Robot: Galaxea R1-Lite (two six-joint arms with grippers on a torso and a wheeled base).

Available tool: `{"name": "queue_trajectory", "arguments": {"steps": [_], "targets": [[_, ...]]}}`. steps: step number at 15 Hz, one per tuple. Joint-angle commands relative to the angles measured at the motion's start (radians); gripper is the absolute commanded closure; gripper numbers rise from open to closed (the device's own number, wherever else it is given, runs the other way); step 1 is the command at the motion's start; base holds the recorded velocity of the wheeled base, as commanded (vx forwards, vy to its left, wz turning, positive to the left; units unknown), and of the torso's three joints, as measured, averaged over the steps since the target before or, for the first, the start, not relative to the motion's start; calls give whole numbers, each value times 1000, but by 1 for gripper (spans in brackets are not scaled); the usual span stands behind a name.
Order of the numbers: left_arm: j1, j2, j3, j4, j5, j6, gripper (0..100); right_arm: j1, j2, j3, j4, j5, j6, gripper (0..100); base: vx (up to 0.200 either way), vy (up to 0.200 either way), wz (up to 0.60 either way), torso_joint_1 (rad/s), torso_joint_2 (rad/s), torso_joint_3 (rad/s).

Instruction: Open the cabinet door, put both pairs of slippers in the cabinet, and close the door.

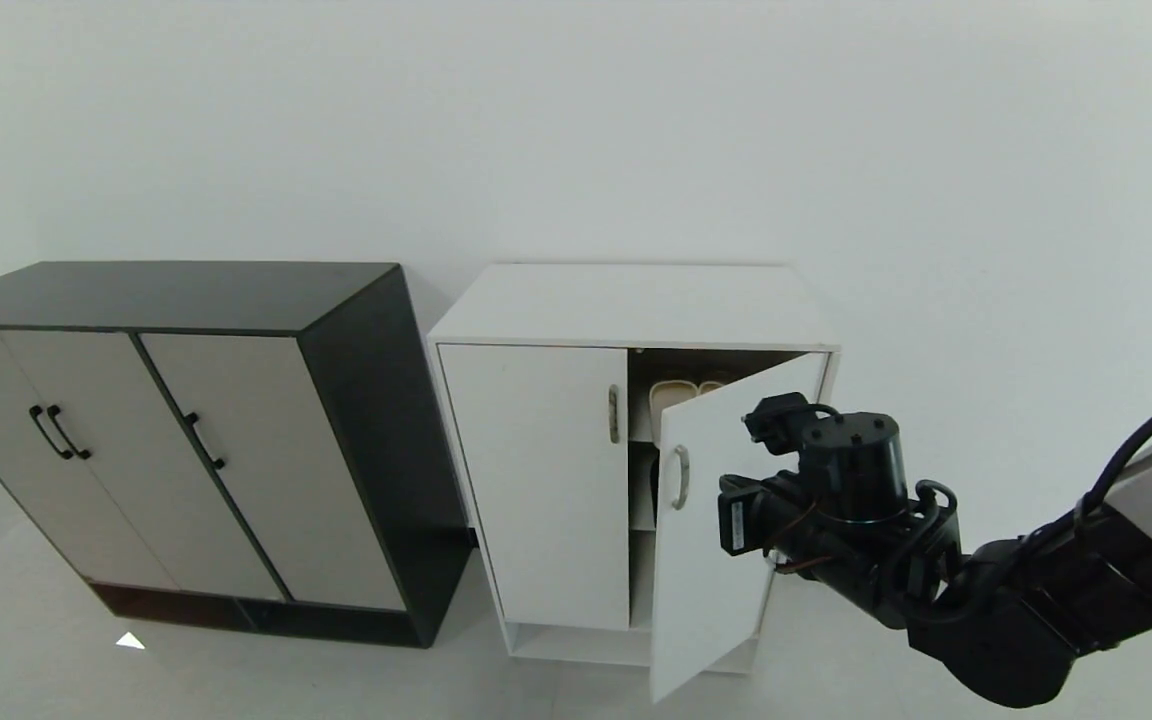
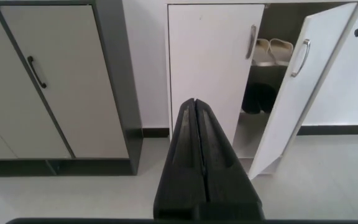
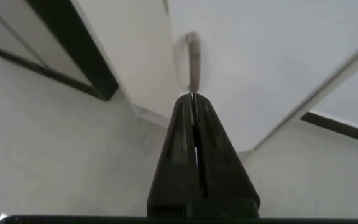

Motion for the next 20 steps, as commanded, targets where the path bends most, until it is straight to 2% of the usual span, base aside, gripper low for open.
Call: {"name": "queue_trajectory", "arguments": {"steps": [1, 8, 15, 20], "targets": [[0, 1, 0, 0, 0, 1, 100, -15, 5, 15, -2, 5, -12, 100, 200, 0, 0, 2, 7, 2], [0, 1, 0, -2, 0, 1, 100, -24, 30, 8, -2, 5, -18, 100, 200, 0, 0, 1, 2, 4], [0, 1, 0, 0, 0, -2, 100, -24, 79, -21, -52, 0, -17, 100, 0, 0, 0, 0, 0, 0], [0, 1, 0, 0, 0, -2, 100, -44, 223, -214, -57, 3, -17, 100, 0, 0, 0, 0, 0, 0]]}}
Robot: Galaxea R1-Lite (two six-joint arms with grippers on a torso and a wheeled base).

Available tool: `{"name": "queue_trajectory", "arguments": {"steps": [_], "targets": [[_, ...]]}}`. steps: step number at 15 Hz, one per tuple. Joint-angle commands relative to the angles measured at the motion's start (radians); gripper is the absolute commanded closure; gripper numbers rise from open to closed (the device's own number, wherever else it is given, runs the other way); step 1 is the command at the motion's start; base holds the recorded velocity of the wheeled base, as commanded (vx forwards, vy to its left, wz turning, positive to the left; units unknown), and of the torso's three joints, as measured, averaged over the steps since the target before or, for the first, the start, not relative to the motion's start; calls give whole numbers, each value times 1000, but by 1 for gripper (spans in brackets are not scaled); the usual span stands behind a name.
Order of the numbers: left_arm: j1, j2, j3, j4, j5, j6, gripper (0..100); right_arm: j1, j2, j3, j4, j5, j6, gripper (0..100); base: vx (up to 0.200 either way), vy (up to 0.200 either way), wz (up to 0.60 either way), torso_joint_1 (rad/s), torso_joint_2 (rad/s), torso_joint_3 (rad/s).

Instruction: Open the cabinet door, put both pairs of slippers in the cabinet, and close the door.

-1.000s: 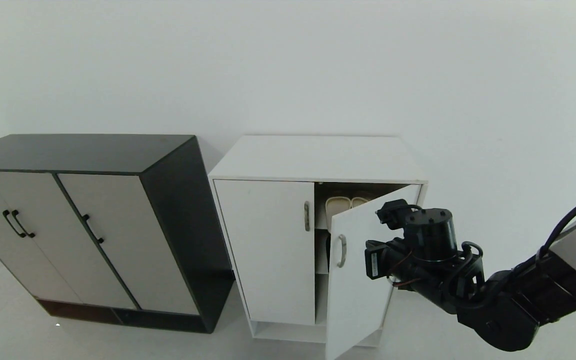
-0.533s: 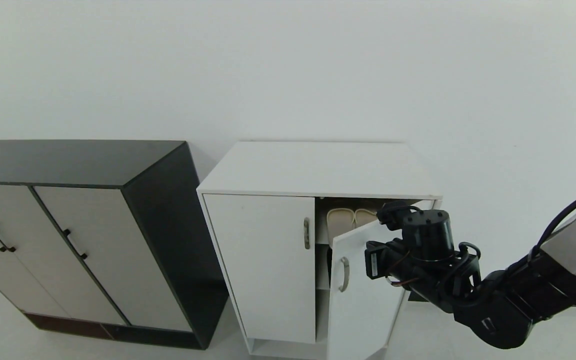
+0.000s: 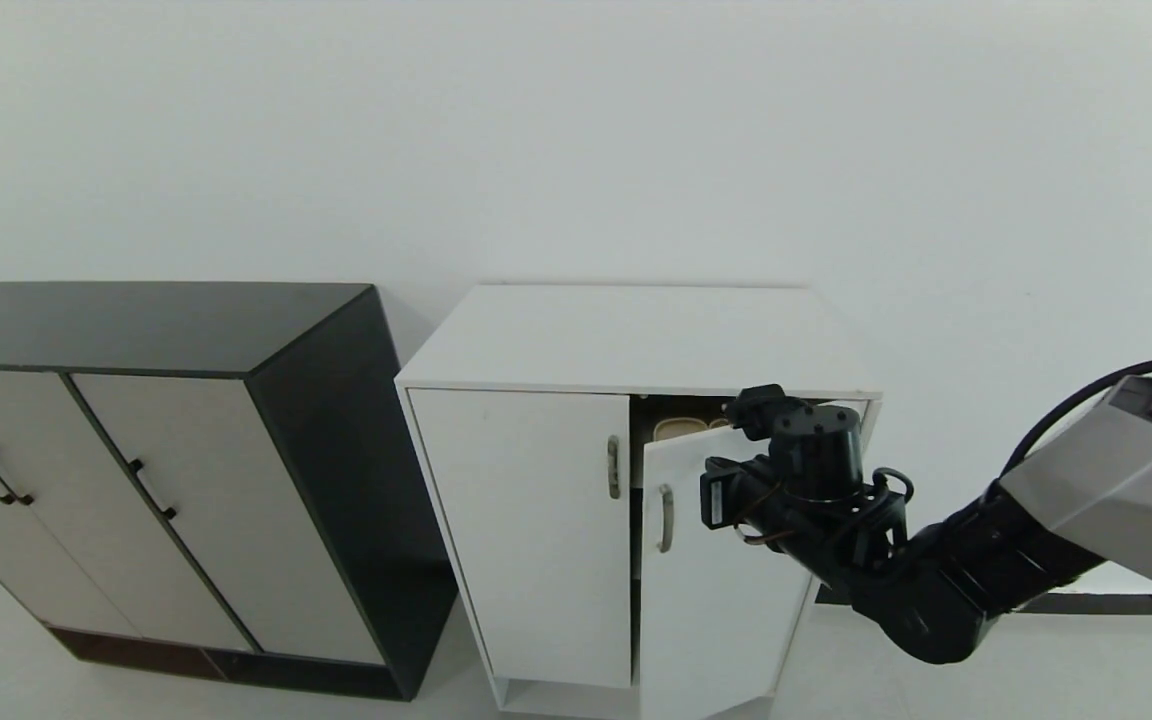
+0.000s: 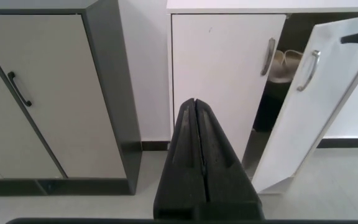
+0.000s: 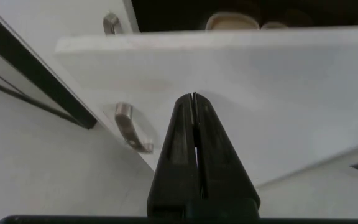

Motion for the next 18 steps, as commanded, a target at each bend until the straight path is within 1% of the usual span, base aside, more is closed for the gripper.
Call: {"name": "queue_trajectory", "arguments": {"steps": [1, 5, 7, 12, 16, 18], "targets": [[0, 1, 0, 0, 0, 0, 100, -18, 102, -101, 4, 0, -2, 100, 0, 0, 0, 0, 0, 0], [0, 1, 0, 0, 0, 0, 100, -42, 165, -192, 8, 0, -2, 100, 0, 0, 0, 0, 0, 0], [0, 1, 0, 0, 0, 0, 100, -51, 175, -210, 8, 0, -3, 100, 0, 0, 0, 0, 0, 0], [0, 1, 0, -1, 0, 0, 100, -56, 161, -207, 8, 0, -3, 100, 0, 0, 0, 0, 0, 0], [0, 1, 0, 0, 0, 0, 100, -41, 98, -150, 8, -3, -3, 100, 0, 0, 0, 0, 0, 0], [0, 1, 0, 0, 0, 2, 100, -31, 4, -41, 1, -5, -5, 100, 0, 0, 0, 0, 0, 0]]}}
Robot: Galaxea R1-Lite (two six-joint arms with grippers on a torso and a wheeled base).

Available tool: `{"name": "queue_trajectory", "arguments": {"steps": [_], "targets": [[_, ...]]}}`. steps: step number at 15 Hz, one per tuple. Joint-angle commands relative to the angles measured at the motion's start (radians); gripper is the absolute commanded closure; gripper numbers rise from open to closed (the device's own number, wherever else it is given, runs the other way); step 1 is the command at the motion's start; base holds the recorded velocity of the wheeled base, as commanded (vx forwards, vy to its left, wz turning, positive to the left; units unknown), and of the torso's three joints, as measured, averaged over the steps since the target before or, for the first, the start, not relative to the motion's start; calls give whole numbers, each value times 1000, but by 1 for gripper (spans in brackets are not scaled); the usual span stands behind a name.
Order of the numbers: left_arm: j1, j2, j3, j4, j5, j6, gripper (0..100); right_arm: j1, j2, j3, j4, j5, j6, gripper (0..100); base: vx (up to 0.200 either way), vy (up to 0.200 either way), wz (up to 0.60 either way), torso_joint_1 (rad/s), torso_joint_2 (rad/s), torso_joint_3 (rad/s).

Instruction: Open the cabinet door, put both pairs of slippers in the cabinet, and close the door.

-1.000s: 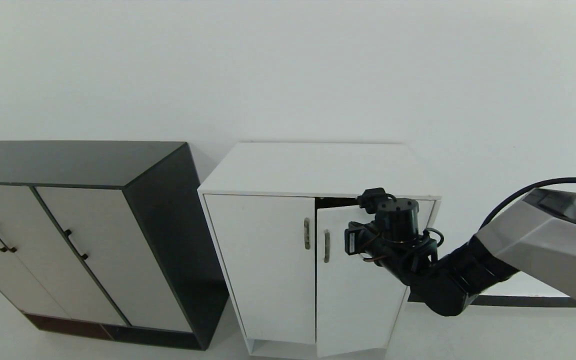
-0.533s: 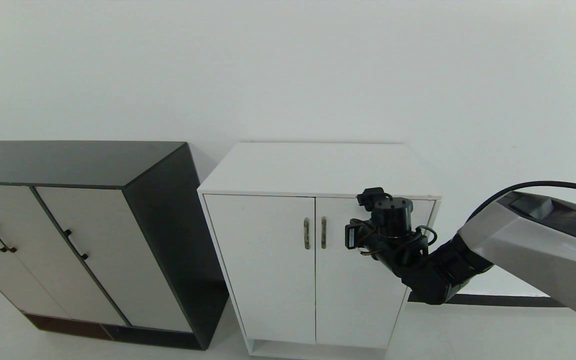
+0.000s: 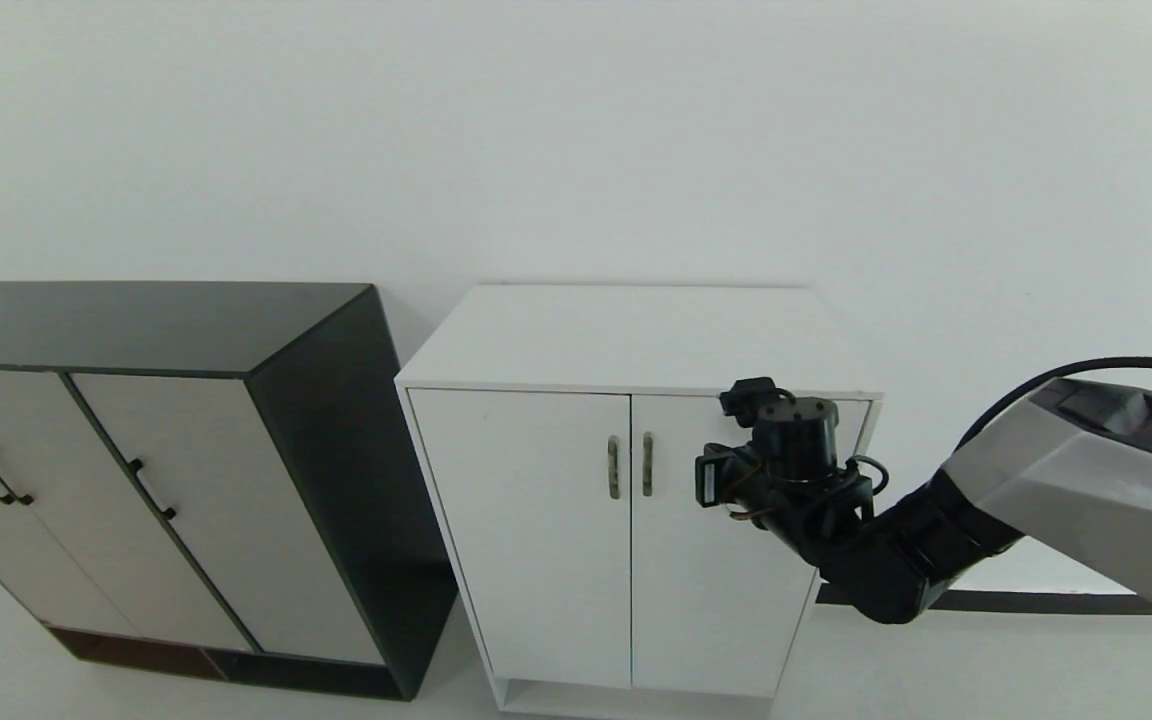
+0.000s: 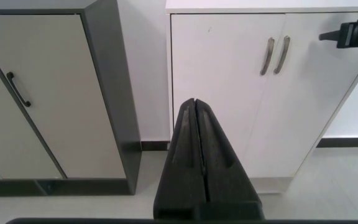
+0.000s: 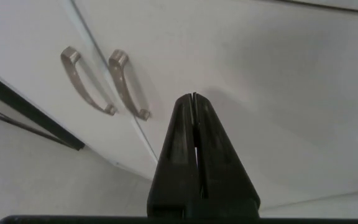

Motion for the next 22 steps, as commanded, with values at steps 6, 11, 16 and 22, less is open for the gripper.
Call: {"name": "queue_trajectory", "arguments": {"steps": [6, 11, 16, 22], "targets": [[0, 1, 0, 0, 0, -1, 100, 3, -511, 552, -39, -77, 1, 100, 0, 0, 0, 0, 0, 0], [0, 1, 0, 0, 0, -4, 100, -36, -813, 829, -32, -127, -6, 100, 0, 0, 0, 0, 0, 0], [0, 1, 0, 0, 2, -2, 100, -45, -1221, 980, 252, -192, -9, 100, 0, 0, 0, 0, 0, 0], [0, 1, 0, 0, 2, -1, 100, -118, -1754, 1003, 803, -43, -10, 100, 0, 0, 0, 0, 0, 0]]}}
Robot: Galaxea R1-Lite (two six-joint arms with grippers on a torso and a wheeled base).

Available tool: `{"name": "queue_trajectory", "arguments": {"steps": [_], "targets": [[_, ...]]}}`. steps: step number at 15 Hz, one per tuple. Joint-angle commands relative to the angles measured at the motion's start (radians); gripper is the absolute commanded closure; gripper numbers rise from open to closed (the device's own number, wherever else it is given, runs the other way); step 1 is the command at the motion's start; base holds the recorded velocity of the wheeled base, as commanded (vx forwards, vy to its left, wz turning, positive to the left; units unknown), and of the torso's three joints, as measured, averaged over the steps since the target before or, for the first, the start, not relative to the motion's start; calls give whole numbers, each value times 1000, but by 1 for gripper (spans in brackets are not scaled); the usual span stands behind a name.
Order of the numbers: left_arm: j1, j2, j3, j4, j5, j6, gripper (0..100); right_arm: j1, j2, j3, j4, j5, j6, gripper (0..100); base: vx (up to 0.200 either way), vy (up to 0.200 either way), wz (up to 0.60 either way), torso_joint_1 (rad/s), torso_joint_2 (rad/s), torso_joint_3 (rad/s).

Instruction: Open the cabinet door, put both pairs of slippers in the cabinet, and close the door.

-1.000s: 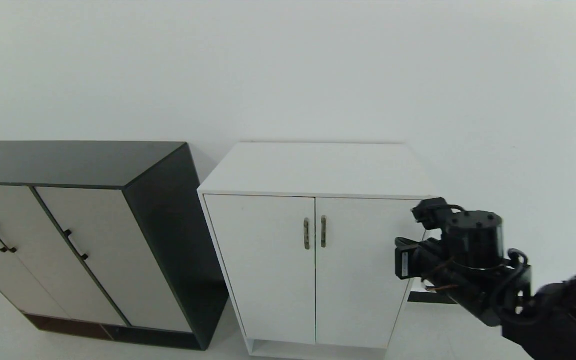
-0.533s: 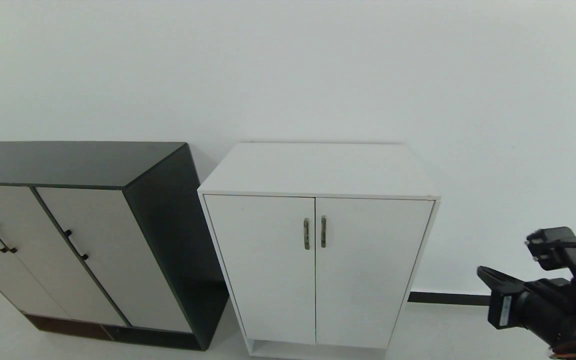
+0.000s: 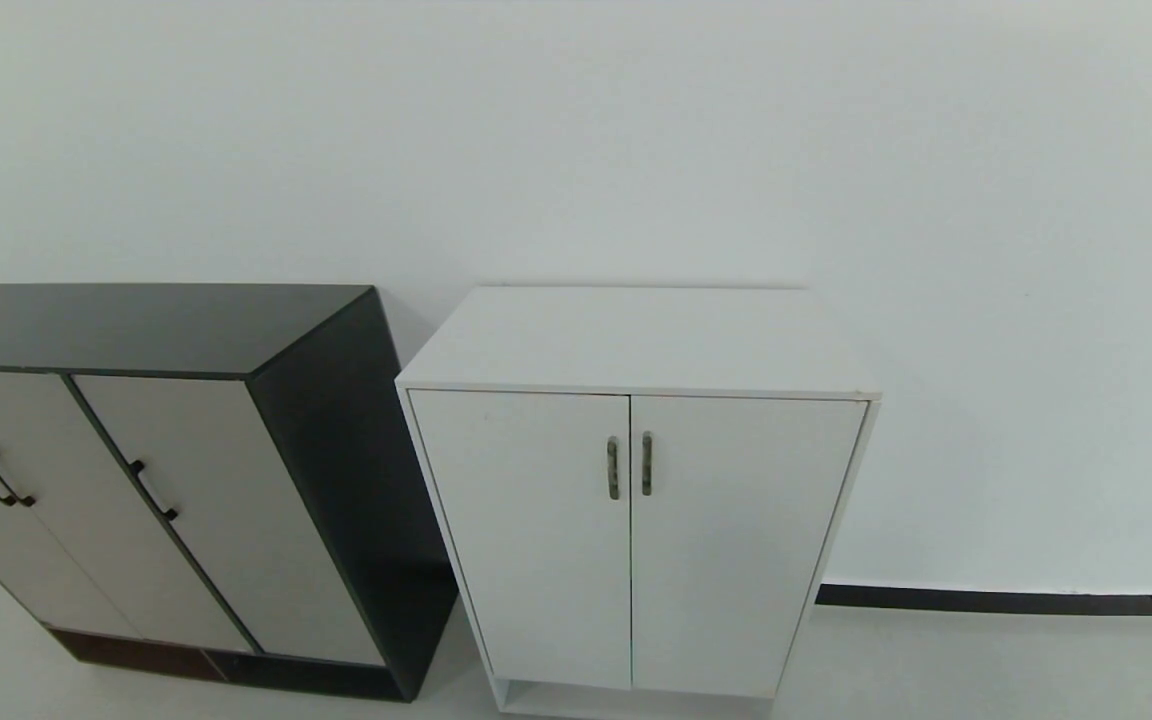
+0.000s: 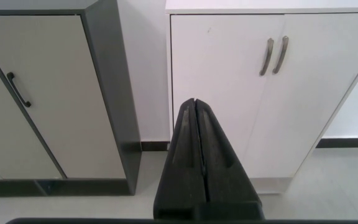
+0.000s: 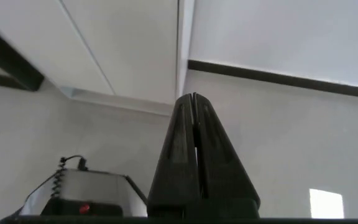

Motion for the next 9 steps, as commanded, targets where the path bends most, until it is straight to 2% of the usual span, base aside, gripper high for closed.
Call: {"name": "queue_trajectory", "arguments": {"steps": [1, 4, 5, 7, 9], "targets": [[0, 1, 0, 0, 0, 1, 100, -39, -265, 45, 108, 109, -3, 100, 0, 0, 0, 0, 0, 0], [0, 1, 0, 0, 0, 1, 100, -39, -275, 73, 107, 181, -48, 100, 0, 0, 0, 0, 0, 0], [0, 1, 0, 0, 0, 1, 100, -40, -279, 84, 119, 218, -100, 100, 0, 0, 0, 0, 0, 0], [0, 1, 0, 0, 0, 1, 100, -40, -313, 81, 179, 229, -114, 100, 0, 0, 0, 0, 0, 0], [0, 1, 0, 0, 0, 1, 100, -40, -324, 79, 179, 233, -111, 100, 0, 0, 0, 0, 0, 0]]}}
